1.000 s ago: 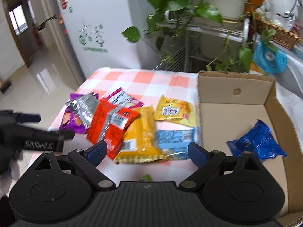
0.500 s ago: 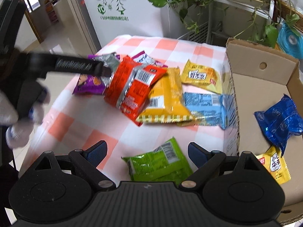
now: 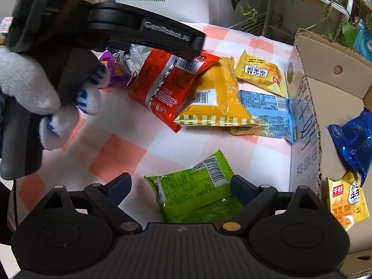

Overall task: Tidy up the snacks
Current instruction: 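Grasp the red snack bag with left while right approaches the green bag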

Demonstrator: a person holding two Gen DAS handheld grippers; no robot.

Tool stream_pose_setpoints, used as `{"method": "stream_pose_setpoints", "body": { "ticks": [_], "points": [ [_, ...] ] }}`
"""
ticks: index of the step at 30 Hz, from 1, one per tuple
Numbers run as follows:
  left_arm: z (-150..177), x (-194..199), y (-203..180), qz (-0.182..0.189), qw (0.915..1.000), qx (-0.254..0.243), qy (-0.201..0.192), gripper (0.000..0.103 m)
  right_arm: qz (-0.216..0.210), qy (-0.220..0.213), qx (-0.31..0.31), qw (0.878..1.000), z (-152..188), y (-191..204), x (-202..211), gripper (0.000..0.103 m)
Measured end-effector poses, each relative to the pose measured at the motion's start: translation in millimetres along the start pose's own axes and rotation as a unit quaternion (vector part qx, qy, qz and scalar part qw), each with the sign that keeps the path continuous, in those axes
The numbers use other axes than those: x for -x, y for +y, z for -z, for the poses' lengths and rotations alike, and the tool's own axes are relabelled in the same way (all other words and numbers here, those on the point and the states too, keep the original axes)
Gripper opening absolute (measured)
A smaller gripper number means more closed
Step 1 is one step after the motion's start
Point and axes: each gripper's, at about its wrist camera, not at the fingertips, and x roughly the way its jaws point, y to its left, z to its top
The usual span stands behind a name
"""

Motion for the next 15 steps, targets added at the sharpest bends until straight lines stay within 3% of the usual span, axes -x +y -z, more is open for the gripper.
{"method": "stream_pose_setpoints", "body": {
  "ticks": [4,10,15],
  "points": [
    [3,1,-2,-0.003,1.0000,-0.009,-0.001,0.099,-0.007,0.005,0.003,1.000,1,-1,-2,0.096],
    [12,8,2,-0.032,0.9989,-0.019,0.030,0.099,-0.039,0.010,-0.004,0.999,1,-4,-4,0.097],
    [27,14,22,-0.040,0.9956,0.001,0.084,0.098,-0.089,0.018,0.009,0.996,2,1,-3,0.097]
  ]
}}
